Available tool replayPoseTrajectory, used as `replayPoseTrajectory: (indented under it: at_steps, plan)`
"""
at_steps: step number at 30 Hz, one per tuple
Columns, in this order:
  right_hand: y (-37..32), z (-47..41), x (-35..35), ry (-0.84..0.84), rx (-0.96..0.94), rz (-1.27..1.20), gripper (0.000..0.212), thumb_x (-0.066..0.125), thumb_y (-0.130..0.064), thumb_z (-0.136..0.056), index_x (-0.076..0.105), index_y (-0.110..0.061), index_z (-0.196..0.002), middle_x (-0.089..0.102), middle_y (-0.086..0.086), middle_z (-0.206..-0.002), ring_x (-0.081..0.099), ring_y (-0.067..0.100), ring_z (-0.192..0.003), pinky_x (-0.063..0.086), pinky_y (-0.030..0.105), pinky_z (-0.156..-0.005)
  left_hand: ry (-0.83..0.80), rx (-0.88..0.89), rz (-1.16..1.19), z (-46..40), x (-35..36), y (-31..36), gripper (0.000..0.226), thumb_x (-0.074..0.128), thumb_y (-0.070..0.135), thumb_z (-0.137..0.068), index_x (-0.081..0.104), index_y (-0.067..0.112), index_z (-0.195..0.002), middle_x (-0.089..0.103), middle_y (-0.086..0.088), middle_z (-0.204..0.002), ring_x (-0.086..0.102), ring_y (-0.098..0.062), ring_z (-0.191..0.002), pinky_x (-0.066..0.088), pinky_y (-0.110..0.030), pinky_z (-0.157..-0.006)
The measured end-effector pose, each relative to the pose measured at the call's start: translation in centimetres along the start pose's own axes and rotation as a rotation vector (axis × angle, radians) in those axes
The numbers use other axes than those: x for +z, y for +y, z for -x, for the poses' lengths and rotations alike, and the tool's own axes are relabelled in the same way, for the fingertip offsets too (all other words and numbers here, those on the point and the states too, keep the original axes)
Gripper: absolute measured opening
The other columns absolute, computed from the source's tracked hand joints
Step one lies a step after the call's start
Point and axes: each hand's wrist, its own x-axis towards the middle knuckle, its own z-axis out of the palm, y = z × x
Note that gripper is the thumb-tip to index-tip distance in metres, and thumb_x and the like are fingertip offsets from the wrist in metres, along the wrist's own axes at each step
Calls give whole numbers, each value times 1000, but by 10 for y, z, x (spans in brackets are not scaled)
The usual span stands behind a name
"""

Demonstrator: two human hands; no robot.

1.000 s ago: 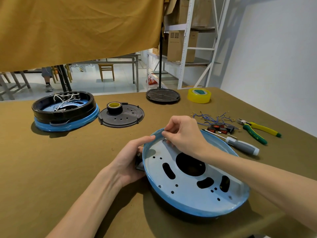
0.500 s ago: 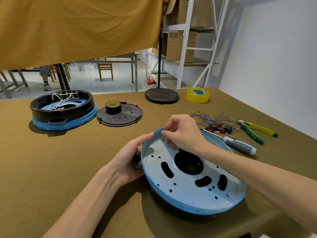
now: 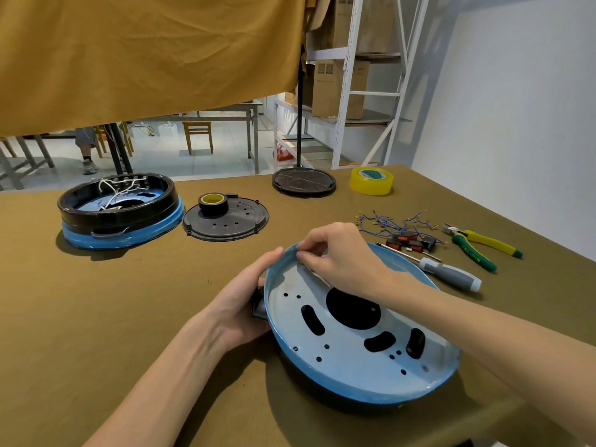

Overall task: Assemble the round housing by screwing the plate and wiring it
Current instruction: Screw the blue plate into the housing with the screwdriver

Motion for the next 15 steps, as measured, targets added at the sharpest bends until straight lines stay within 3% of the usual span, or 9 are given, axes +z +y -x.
replayPoseTrajectory:
  at_steps: [5,8,12,15]
  plan:
    - [10,1,-9,-39,76,-54,17,72,-3,-87,83,-10,-98,75,-2,-84,64,2,-70,47,8,-66,25,-6,33,1,2,0,68,81,55,-75,72,9,-124,69,-19,-128,68,-32,-103,51,-46,-102]
    - [10,-1,-10,-74,78,-56,14,75,-8,-87,83,-13,-97,75,-5,-82,65,3,-69,47,10,-64,16,8,14,0,2,0,57,80,56,-76,76,14,-114,74,-16,-120,72,-29,-95,58,-41,-89]
    - [8,-12,-11,-123,117,-87,10,77,-11,-89,83,-12,-97,76,-2,-81,68,5,-67,53,16,-63,18,25,-8,-2,4,-1,57,76,58,-77,74,14,-113,75,-15,-116,72,-29,-93,56,-40,-89]
    - [7,-17,-9,-131,181,-145,6,79,-10,-87,82,-8,-92,77,3,-79,71,11,-68,60,24,-66,-4,33,-26,-1,6,-2,55,76,61,-70,78,15,-100,76,-14,-110,73,-27,-88,57,-37,-84]
